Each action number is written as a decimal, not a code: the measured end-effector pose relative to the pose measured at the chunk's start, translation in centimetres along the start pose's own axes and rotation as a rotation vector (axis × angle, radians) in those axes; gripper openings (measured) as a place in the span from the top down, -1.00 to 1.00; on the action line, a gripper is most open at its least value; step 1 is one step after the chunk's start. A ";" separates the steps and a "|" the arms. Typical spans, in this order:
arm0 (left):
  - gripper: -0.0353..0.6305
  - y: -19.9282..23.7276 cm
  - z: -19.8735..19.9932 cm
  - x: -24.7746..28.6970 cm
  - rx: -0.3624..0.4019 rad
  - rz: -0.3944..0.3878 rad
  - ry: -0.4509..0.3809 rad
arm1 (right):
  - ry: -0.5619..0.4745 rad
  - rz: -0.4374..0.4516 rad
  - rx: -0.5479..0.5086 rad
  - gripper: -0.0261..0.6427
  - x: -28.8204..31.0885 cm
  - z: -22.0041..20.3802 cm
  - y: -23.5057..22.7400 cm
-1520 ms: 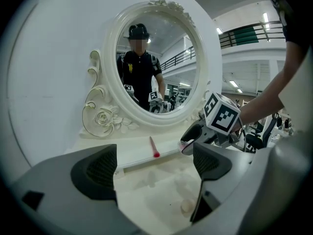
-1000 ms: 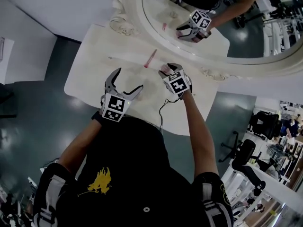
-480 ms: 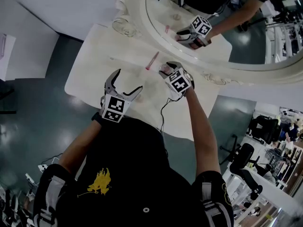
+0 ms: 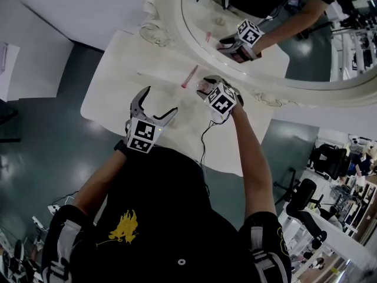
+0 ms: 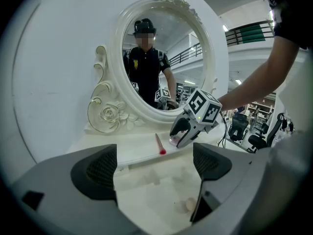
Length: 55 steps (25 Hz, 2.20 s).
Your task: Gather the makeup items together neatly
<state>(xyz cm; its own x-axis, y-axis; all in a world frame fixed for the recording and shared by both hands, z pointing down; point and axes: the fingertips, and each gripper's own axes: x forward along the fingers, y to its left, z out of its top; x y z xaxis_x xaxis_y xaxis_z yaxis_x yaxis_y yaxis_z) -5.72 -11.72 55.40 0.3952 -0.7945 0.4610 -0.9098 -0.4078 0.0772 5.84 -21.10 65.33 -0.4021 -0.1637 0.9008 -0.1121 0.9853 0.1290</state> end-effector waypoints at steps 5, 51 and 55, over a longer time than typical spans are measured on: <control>-0.59 -0.2 -0.3 0.3 -0.001 -0.006 0.004 | 0.017 0.014 -0.020 0.18 0.3 -0.1 0.1; -0.59 -5.2 4.8 -3.5 0.128 -0.078 -0.012 | -0.007 -0.214 0.652 -0.02 -6.2 -19.9 9.3; -0.59 -5.6 4.4 -4.0 0.129 -0.064 0.000 | 0.027 -0.180 0.677 -0.08 -3.9 -21.6 9.6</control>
<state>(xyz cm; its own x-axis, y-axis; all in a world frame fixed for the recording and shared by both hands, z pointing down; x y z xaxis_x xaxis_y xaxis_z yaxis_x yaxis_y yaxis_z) -1.70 -8.24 49.22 0.4518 -0.7652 0.4585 -0.8591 -0.5118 -0.0075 25.95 -9.95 71.97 -0.3024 -0.3119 0.9007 -0.7196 0.6944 -0.0011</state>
